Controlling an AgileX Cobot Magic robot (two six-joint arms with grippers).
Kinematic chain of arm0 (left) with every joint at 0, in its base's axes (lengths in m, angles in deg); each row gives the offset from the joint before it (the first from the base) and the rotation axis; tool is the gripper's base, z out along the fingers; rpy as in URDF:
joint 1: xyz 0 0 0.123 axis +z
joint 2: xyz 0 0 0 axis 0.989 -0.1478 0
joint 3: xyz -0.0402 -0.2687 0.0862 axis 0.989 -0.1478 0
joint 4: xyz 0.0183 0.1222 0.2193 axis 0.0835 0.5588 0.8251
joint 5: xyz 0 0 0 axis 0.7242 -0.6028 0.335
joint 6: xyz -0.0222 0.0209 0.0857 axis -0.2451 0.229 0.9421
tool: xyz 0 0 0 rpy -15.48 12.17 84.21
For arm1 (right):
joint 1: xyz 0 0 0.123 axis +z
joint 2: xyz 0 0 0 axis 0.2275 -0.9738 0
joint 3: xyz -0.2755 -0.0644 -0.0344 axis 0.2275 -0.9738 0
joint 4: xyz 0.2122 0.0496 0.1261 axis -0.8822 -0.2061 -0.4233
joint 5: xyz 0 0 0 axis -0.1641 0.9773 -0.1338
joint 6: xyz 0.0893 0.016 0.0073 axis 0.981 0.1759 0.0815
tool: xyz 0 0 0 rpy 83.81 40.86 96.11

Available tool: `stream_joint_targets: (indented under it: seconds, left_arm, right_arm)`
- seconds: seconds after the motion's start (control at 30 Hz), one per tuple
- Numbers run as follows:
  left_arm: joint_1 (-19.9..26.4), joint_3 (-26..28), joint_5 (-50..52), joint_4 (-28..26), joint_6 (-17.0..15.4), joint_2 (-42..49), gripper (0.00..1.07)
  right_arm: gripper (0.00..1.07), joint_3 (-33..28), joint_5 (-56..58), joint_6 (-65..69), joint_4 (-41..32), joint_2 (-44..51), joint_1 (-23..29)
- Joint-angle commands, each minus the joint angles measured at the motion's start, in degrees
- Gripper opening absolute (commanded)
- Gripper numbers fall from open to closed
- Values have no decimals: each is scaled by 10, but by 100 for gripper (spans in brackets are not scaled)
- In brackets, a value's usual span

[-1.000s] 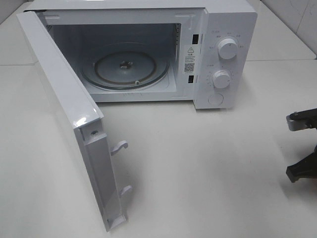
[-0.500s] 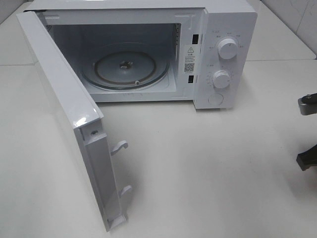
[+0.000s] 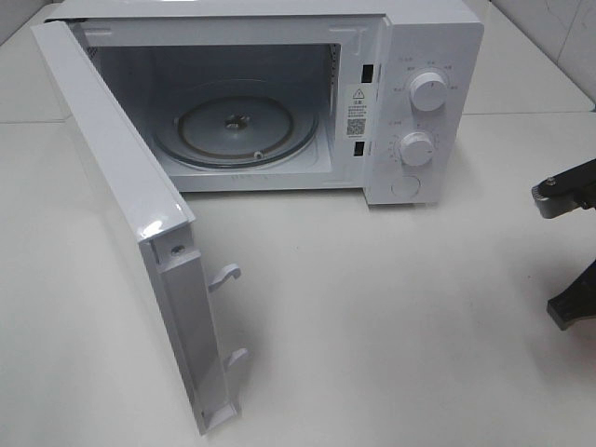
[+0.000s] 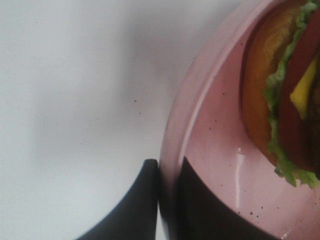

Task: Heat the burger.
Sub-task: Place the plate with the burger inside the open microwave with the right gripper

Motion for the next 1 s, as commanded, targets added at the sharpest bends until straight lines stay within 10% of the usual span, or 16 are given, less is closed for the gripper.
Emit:
stream_joint_targets:
  seconds: [0.03,1.0]
  left_arm:
    - [2,-1,9,-1,0,6,100]
    - [2,-1,9,-1,0,6,100]
  right_arm:
    - [0,2,21,13,30,14,27]
    - [1,2,103,22,35,54,250]
